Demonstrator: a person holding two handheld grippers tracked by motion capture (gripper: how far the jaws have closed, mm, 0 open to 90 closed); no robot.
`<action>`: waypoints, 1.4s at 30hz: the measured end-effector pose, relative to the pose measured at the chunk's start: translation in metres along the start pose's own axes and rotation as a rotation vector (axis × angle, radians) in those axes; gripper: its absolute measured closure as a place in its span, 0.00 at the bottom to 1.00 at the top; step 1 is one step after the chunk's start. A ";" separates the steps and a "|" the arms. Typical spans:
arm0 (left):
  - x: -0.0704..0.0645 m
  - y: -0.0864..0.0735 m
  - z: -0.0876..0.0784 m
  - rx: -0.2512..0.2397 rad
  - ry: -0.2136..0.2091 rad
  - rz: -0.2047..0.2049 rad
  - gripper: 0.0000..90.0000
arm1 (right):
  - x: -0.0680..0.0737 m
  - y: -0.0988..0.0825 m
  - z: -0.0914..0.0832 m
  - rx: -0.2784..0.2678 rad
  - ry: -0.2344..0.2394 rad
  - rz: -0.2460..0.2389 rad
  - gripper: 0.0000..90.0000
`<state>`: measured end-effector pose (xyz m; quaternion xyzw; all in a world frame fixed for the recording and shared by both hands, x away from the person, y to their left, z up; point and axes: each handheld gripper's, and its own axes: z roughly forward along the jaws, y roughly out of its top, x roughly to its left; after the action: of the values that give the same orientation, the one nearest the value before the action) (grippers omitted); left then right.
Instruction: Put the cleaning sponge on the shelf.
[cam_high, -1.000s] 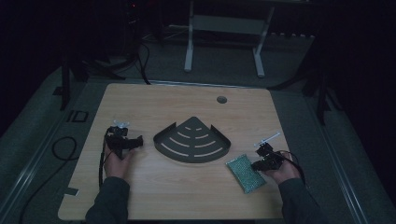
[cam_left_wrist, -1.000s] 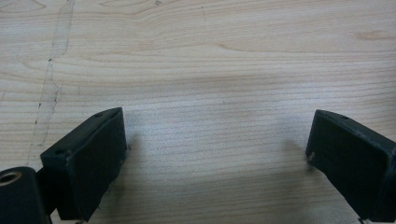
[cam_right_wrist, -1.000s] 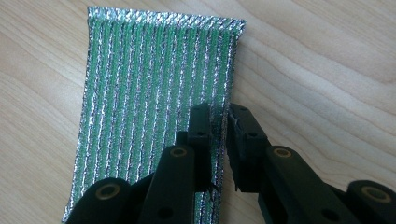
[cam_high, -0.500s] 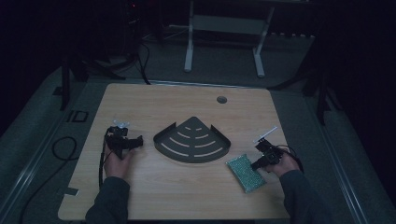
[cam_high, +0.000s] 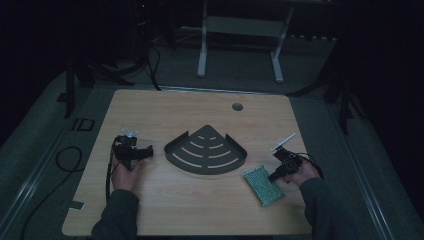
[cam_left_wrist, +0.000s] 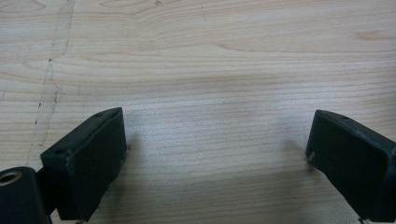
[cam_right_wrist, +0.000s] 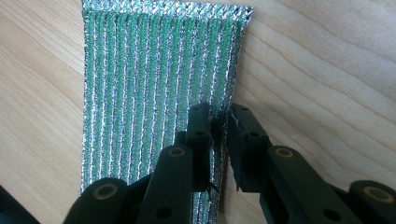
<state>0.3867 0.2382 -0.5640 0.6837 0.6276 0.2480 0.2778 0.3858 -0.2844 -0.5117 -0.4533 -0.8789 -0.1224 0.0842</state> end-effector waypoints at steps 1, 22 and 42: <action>0.000 0.000 0.000 0.000 0.000 0.000 0.06 | 0.000 0.001 0.000 0.007 0.005 0.003 0.89; 0.000 0.000 0.000 0.000 0.000 0.000 0.06 | 0.012 0.010 -0.012 0.025 -0.063 -0.074 0.99; 0.000 0.000 0.000 0.000 0.000 0.000 0.06 | 0.019 0.019 -0.049 -0.017 -0.113 -0.093 1.00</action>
<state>0.3867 0.2381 -0.5640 0.6836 0.6277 0.2480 0.2777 0.3926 -0.2731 -0.4577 -0.4188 -0.9013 -0.1081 0.0249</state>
